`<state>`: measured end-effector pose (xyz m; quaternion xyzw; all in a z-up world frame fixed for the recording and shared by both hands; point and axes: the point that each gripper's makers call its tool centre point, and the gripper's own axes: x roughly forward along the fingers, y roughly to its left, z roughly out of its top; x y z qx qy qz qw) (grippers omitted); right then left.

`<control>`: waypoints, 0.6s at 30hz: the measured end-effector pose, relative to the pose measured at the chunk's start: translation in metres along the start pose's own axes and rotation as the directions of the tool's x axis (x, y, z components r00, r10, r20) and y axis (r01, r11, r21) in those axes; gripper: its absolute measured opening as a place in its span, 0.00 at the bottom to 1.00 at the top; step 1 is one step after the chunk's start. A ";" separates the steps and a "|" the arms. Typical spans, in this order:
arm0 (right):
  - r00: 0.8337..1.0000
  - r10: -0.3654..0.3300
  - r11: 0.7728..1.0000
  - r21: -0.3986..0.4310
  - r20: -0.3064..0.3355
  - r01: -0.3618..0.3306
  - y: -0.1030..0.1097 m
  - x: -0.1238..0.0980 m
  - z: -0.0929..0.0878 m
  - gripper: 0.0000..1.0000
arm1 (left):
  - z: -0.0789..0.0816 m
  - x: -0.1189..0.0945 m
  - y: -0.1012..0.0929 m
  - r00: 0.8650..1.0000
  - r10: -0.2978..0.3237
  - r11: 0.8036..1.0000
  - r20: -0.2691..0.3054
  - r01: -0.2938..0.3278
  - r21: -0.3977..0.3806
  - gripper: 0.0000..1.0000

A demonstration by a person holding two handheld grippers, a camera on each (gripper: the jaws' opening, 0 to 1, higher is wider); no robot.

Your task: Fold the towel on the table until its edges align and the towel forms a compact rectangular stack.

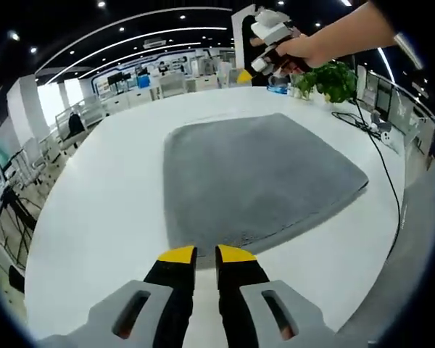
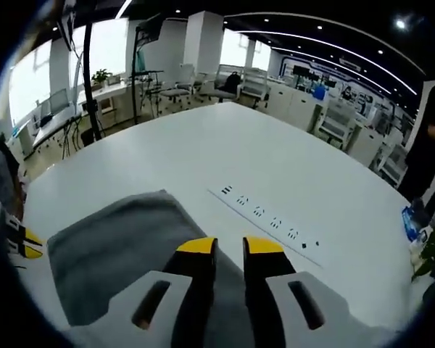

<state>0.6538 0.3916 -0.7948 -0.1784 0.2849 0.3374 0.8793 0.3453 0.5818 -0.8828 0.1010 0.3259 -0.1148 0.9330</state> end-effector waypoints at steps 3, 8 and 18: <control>1.000 0.001 1.000 0.005 0.003 -0.001 -0.005 -0.008 -0.004 0.16 | 0.014 -0.009 -0.012 1.000 -0.004 1.000 0.021 0.004 0.016 0.12; 1.000 0.005 1.000 0.031 0.000 -0.005 -0.012 -0.019 -0.014 0.22 | 0.039 -0.017 -0.026 0.998 -0.021 0.999 0.062 0.018 0.043 0.12; 1.000 0.000 0.997 0.082 -0.004 0.001 -0.030 -0.038 -0.029 0.30 | 0.071 -0.022 -0.065 0.991 -0.087 0.992 0.103 0.077 0.097 0.16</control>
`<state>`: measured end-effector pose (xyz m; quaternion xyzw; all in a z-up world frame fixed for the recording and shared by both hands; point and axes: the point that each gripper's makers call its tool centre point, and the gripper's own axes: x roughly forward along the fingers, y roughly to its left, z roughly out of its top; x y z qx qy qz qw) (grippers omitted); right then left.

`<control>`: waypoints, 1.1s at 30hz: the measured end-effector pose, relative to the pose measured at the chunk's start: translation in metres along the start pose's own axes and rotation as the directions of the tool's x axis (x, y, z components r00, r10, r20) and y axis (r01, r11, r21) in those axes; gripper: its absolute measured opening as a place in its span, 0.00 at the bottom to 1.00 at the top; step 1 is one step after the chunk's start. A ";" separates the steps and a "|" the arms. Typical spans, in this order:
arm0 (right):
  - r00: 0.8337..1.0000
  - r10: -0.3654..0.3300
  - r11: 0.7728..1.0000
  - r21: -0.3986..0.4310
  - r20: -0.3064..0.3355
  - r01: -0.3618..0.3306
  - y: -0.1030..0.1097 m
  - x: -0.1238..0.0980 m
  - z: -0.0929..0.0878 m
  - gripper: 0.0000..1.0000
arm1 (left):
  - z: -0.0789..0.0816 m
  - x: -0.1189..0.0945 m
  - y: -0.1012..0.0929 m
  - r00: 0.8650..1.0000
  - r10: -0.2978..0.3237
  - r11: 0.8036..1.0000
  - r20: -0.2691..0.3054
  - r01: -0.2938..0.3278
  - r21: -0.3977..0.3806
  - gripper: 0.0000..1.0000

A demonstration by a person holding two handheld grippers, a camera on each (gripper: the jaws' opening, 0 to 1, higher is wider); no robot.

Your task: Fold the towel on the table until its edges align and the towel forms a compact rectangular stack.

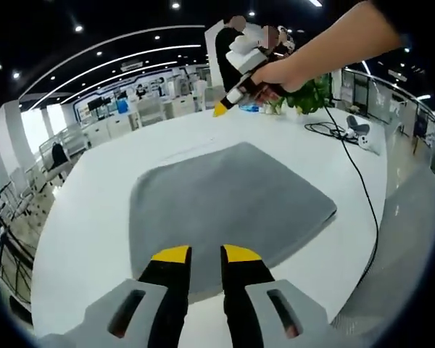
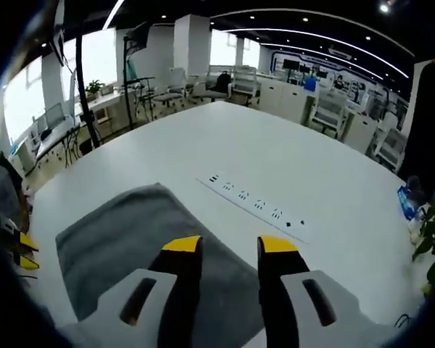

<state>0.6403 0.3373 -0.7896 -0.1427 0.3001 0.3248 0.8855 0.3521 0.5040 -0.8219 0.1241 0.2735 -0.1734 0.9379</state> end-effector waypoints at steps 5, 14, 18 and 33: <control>1.000 -0.001 1.000 0.010 -0.004 0.001 -0.014 -0.008 -0.009 0.30 | 0.013 0.008 -0.020 0.999 -0.028 0.999 0.015 0.028 0.027 0.16; 1.000 -0.013 0.999 0.048 -0.018 0.014 -0.036 -0.021 -0.028 0.30 | 0.028 0.016 -0.045 0.998 -0.064 0.997 0.028 0.063 0.051 0.17; 0.999 -0.018 0.999 0.051 -0.031 0.020 -0.046 -0.027 -0.040 0.30 | 0.037 0.020 -0.053 0.996 -0.078 0.995 0.037 0.076 0.061 0.17; 0.997 -0.033 0.998 0.043 -0.071 0.036 -0.074 -0.041 -0.072 0.30 | 0.055 0.032 -0.109 0.985 -0.166 0.980 0.042 0.160 0.120 0.18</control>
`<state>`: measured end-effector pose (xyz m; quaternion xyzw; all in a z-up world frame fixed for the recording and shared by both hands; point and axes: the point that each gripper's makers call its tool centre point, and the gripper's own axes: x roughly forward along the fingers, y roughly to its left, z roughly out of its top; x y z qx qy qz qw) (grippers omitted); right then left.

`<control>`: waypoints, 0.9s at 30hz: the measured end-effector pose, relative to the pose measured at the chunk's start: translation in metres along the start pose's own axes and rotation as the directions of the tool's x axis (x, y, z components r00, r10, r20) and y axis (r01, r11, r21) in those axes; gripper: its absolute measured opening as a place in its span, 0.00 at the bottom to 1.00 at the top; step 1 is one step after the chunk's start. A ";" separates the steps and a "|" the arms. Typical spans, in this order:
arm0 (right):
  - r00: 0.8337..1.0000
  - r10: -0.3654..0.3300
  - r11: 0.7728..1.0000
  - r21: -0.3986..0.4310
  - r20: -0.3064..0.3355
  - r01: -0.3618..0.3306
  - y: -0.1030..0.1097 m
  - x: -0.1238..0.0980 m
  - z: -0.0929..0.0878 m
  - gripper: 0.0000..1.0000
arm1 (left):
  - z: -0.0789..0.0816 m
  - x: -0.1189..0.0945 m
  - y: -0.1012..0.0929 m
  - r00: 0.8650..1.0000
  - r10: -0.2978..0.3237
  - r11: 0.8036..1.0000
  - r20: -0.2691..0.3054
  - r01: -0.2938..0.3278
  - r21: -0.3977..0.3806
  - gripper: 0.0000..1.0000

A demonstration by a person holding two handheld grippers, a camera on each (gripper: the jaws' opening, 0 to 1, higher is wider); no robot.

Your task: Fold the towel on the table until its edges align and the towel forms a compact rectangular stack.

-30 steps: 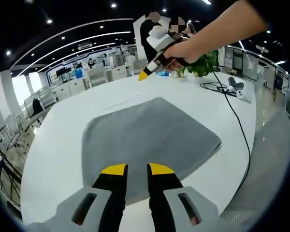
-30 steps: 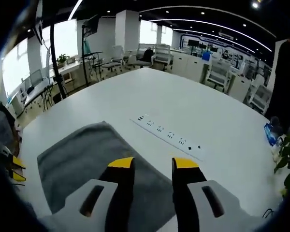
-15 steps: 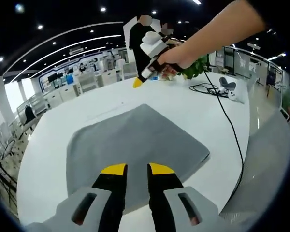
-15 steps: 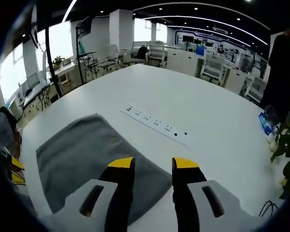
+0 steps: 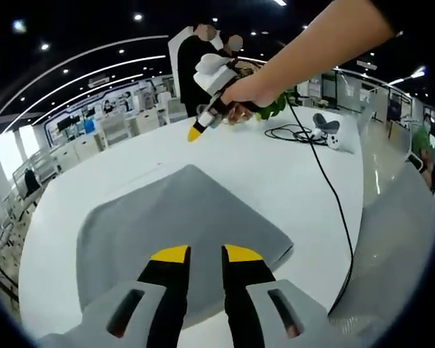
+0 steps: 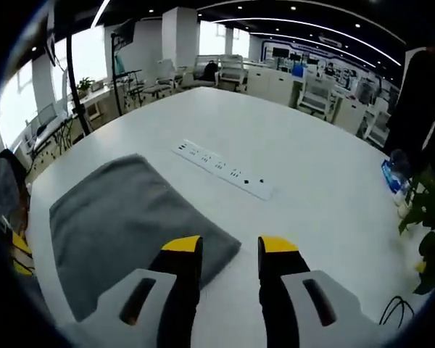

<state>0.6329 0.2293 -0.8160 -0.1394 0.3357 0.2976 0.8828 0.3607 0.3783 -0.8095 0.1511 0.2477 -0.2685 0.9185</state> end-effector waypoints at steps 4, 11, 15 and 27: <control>1.000 -0.006 1.000 0.015 -0.002 0.006 -0.010 -0.001 -0.006 0.30 | 0.004 0.005 -0.009 1.000 -0.020 1.000 -0.002 0.020 0.013 0.18; 1.000 -0.013 0.999 0.037 -0.006 0.013 -0.017 -0.005 -0.018 0.30 | 0.006 0.016 -0.027 0.998 -0.065 0.997 -0.015 0.066 0.043 0.18; 1.000 -0.011 0.999 0.046 -0.011 0.011 -0.020 -0.005 -0.026 0.30 | 0.005 0.022 -0.036 0.996 -0.085 0.995 -0.022 0.086 0.050 0.18; 1.000 0.002 0.998 0.060 -0.031 0.000 -0.029 -0.001 -0.043 0.29 | 0.000 0.042 -0.062 0.988 -0.144 0.987 -0.050 0.147 0.072 0.19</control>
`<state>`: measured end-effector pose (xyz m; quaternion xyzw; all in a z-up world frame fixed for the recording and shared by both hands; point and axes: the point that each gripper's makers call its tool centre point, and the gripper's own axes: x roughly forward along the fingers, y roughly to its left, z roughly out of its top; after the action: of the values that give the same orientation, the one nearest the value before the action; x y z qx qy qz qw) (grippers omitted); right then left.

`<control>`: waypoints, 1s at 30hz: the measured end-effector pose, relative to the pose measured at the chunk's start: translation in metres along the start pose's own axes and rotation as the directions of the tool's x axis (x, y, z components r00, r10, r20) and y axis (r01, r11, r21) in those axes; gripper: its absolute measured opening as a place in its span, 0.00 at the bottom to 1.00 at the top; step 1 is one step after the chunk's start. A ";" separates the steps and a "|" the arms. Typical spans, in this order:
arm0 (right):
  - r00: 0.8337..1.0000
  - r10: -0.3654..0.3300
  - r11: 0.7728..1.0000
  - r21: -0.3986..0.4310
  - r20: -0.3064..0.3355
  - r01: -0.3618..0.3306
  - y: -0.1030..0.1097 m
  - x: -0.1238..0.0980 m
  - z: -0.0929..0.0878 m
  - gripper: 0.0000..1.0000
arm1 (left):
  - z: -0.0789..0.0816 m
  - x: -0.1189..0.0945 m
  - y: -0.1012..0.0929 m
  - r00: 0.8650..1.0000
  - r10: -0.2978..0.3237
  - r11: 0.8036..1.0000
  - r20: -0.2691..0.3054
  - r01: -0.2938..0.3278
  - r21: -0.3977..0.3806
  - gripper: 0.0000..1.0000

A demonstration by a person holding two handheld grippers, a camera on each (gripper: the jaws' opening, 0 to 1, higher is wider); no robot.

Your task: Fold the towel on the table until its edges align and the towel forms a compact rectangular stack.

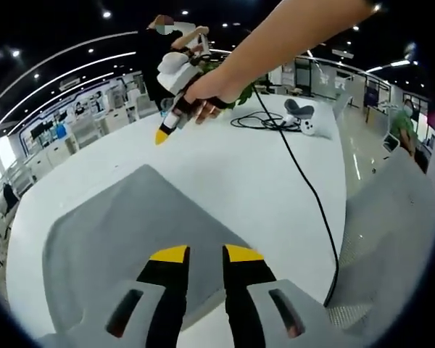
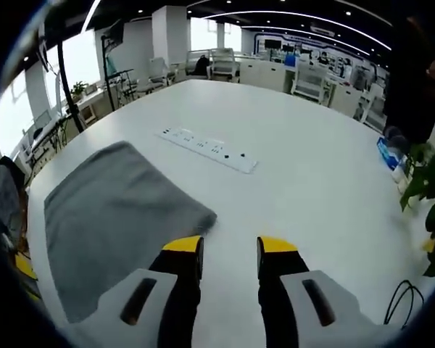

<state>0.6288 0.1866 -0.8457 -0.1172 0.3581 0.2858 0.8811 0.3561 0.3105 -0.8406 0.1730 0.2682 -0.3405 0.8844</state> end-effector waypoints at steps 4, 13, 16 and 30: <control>1.000 0.007 1.000 0.004 -0.001 -0.007 -0.001 0.006 -0.004 0.29 | -0.003 0.007 -0.006 1.000 -0.017 1.000 -0.012 0.017 0.001 0.19; 0.999 0.043 0.999 0.004 -0.009 -0.043 0.003 0.023 -0.013 0.29 | -0.018 0.022 -0.027 0.996 -0.076 0.997 -0.051 0.075 -0.028 0.23; 0.999 0.049 0.999 0.010 -0.007 -0.049 0.004 0.025 -0.013 0.29 | -0.022 0.027 -0.034 0.993 -0.095 0.995 -0.069 0.094 -0.018 0.23; 0.996 0.083 0.996 0.025 -0.012 -0.082 0.013 0.043 -0.016 0.28 | -0.034 0.049 -0.052 0.984 -0.137 0.991 -0.111 0.135 -0.024 0.23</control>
<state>0.6374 0.2085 -0.8869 -0.0933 0.3719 0.3167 0.8675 0.3384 0.2651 -0.9031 0.1657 0.3314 -0.3877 0.8441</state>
